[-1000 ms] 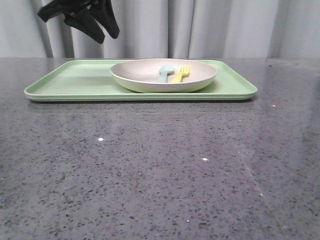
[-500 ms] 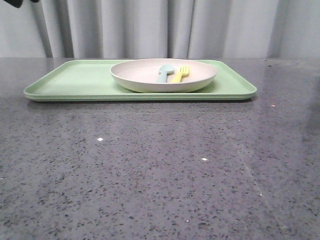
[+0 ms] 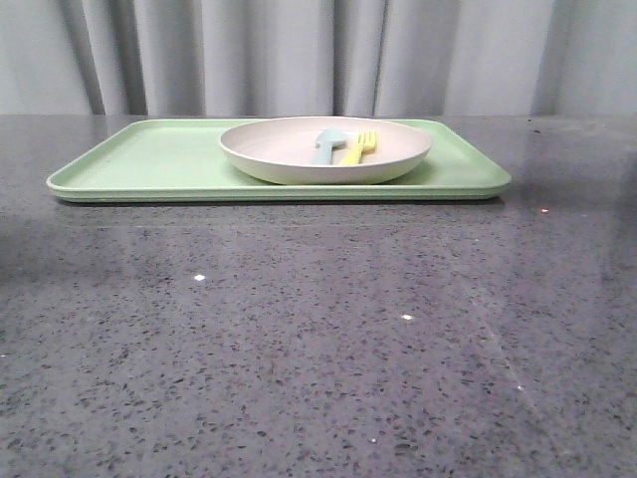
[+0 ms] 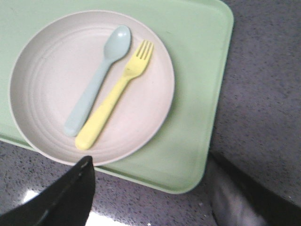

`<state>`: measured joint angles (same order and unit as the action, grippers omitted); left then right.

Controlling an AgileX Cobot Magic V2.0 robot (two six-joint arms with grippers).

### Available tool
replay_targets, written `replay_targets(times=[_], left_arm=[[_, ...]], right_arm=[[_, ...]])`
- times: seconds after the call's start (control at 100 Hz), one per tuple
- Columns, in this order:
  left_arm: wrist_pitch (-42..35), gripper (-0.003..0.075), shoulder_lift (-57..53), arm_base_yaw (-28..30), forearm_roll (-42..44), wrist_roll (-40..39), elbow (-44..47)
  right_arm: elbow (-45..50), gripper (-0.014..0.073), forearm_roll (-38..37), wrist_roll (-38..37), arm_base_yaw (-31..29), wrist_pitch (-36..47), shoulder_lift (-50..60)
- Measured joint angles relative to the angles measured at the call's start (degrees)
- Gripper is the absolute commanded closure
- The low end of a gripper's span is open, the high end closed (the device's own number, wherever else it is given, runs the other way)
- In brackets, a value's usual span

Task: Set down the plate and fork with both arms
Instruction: 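Raise the left gripper away from the plate, then lower the right gripper into the plate and grasp the yellow fork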

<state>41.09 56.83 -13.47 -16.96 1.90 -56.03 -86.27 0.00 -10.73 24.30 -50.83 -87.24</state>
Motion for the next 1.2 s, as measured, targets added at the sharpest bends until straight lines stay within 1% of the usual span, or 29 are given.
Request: replay_targets(times=[0.24,0.47,0.59,1.03,1.2], left_arm=[[-0.03,0.0479,-0.42,0.0,0.0,0.0,0.0],[-0.13,0.0479,-0.42,0.0,0.0,0.0,0.0],[-0.13,0.0478,-0.42,0.0,0.0,0.0,0.0],[-0.75,0.0478,-0.42,0.0,0.0,0.0,0.0],[-0.89,0.0478,-0.42,0.0,0.0,0.0,0.0]], right_arm=[[-10.81,0.0083,5.01,-0.14,0.1,-3.71,-10.42],[-20.01,0.0083,5.88,-1.77,0.23,-8.04,-20.21],[-23.29,0.0083,5.94,-3.12,0.23,-10.24,-24.18],[-25.14,0.0083,6.08,-5.23,2.23,-10.28,-30.77],[-25.14,0.0083,5.1,-5.56,2.23,-10.01,-31.34]])
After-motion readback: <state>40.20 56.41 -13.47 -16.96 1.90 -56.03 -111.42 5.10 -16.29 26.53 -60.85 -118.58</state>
